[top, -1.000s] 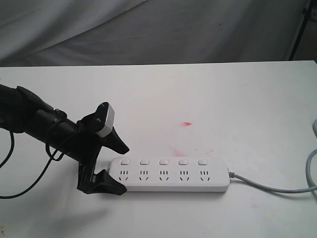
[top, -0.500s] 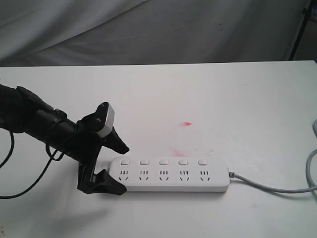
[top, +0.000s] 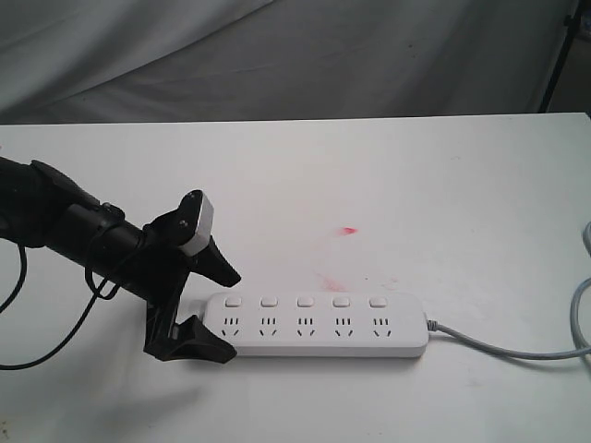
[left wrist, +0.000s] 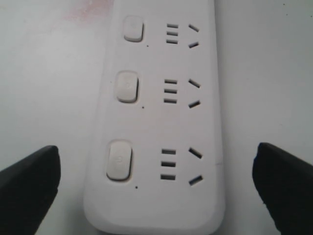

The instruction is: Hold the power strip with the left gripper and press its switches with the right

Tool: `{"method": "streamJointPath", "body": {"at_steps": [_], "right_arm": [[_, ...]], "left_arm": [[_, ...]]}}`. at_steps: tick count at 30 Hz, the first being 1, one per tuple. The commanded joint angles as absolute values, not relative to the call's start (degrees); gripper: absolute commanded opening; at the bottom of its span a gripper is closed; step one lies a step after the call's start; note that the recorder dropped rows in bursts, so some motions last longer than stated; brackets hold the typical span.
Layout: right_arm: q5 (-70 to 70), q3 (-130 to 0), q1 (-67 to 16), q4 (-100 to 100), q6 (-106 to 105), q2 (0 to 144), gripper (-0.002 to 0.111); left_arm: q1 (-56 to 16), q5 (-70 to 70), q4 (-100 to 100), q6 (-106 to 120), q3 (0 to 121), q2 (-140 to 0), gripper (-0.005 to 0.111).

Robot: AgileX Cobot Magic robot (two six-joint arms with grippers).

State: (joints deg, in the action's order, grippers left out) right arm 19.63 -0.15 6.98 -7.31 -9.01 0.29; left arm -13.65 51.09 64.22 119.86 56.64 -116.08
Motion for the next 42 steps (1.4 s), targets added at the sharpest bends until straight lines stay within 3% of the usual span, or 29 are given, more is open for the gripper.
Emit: {"method": "streamJointPath", "body": {"at_steps": [1, 6, 9, 12, 14, 42], "right_arm": [[19.6, 0.0, 7.4, -7.4, -9.1, 0.0, 0.0], [19.6, 0.0, 7.4, -7.4, -9.1, 0.0, 0.0], [19.6, 0.0, 7.4, -7.4, -9.1, 0.0, 0.0], [19.6, 0.0, 7.4, -7.4, -9.1, 0.0, 0.0], [19.6, 0.0, 7.4, -7.4, -9.1, 0.0, 0.0], [19.6, 0.0, 7.4, -7.4, -9.1, 0.0, 0.0]], "left_arm": [[-13.9, 50.3, 65.1, 119.9, 56.6, -116.3, 0.102], [-13.9, 48.4, 65.5, 119.9, 56.6, -116.3, 0.1], [-13.9, 48.4, 65.5, 119.8, 56.6, -116.3, 0.082], [-13.9, 48.4, 65.5, 119.8, 56.6, -116.3, 0.052], [-13.9, 48.4, 65.5, 119.8, 56.6, -116.3, 0.044], [-13.9, 48.4, 65.5, 120.0, 56.6, -116.3, 0.044]]}}
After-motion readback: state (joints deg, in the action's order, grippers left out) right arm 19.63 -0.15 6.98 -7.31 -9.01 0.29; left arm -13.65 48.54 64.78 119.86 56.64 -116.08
